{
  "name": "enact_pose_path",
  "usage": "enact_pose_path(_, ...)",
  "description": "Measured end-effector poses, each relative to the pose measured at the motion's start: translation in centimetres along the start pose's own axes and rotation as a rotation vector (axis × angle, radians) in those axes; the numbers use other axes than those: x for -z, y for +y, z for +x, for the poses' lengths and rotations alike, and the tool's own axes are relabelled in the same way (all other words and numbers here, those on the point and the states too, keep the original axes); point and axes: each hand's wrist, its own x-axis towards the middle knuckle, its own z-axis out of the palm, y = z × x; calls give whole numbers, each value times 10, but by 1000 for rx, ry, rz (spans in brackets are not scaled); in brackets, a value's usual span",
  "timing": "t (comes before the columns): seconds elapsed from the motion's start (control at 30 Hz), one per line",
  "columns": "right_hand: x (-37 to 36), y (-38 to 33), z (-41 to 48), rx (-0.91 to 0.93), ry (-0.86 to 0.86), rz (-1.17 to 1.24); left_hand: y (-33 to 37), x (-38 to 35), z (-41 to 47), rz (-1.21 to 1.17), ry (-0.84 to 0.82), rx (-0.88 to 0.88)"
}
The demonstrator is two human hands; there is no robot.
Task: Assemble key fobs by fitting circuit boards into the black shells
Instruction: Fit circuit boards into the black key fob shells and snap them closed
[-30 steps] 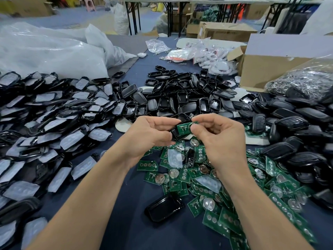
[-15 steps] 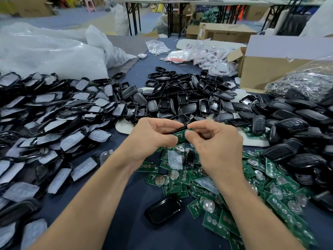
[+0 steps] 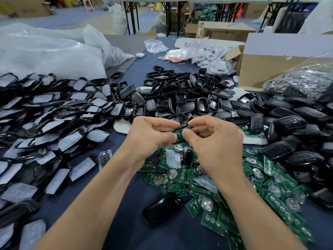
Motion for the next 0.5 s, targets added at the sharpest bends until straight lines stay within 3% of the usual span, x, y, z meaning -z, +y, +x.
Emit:
enact_pose_path(0.2,11,1,8,-119,-178,272,-1,3,1,-74,-2,40)
enact_pose_path(0.5,16,3,15,-420,-61,683,-3,3,6,-139,-8,113)
